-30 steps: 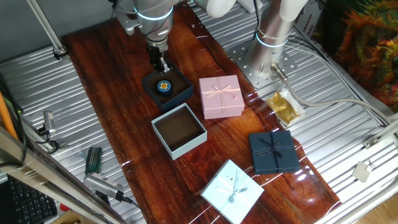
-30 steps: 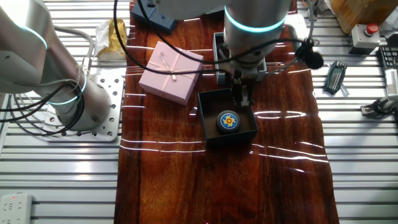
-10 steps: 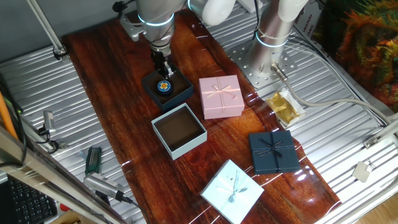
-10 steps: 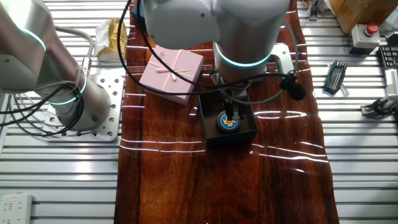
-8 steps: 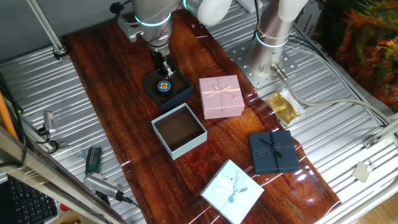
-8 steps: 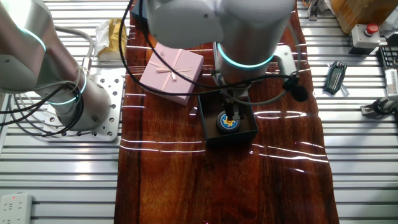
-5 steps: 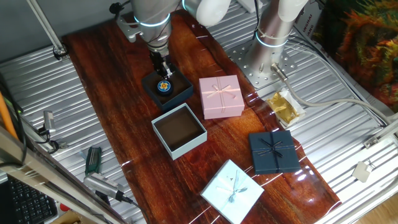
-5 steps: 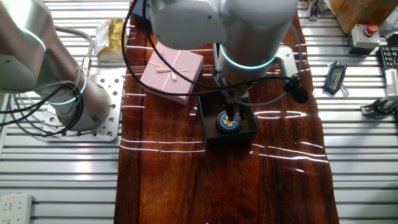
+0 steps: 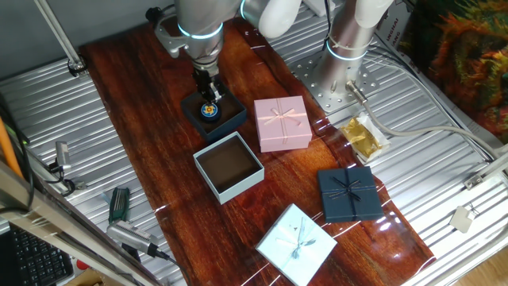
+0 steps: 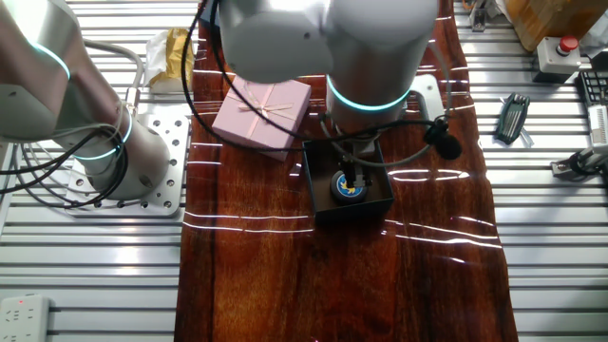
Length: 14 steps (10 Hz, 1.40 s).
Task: Move an object from one box to another
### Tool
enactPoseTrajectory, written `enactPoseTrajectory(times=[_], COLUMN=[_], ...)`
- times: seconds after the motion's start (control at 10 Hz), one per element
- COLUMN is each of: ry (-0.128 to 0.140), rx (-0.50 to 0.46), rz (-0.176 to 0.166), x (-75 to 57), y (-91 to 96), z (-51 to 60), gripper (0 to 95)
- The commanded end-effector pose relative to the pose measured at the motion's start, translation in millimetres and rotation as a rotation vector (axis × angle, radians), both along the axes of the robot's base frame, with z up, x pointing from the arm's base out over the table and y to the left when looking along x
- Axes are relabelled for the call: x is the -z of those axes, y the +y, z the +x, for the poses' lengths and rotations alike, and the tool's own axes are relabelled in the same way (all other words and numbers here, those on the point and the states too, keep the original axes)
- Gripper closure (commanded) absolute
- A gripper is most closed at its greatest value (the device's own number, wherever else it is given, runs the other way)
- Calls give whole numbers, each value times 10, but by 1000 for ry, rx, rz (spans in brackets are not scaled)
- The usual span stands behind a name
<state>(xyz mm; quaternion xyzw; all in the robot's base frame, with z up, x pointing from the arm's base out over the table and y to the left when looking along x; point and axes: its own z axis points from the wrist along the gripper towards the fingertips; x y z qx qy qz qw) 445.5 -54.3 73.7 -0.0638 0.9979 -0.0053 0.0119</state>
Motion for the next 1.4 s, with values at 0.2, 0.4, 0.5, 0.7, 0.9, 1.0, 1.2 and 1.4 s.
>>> enactPoseTrajectory(times=[0.2, 0.4, 0.5, 0.7, 0.9, 1.0, 1.2, 1.4], ry=[9, 7, 5, -4, -15, -21, -36, -37], rx=[-28, -62, -65, -67, -67, -62, -44, -38], rz=[11, 15, 20, 22, 24, 21, 17, 16], x=[-41, -26, -22, -18, 3, 20, 71, 74], y=[6, -5, -10, -27, -30, -31, -31, -31], z=[-28, -31, -33, -40, -39, -39, -43, -44], gripper=[950, 570, 380, 190, 190, 190, 0, 0])
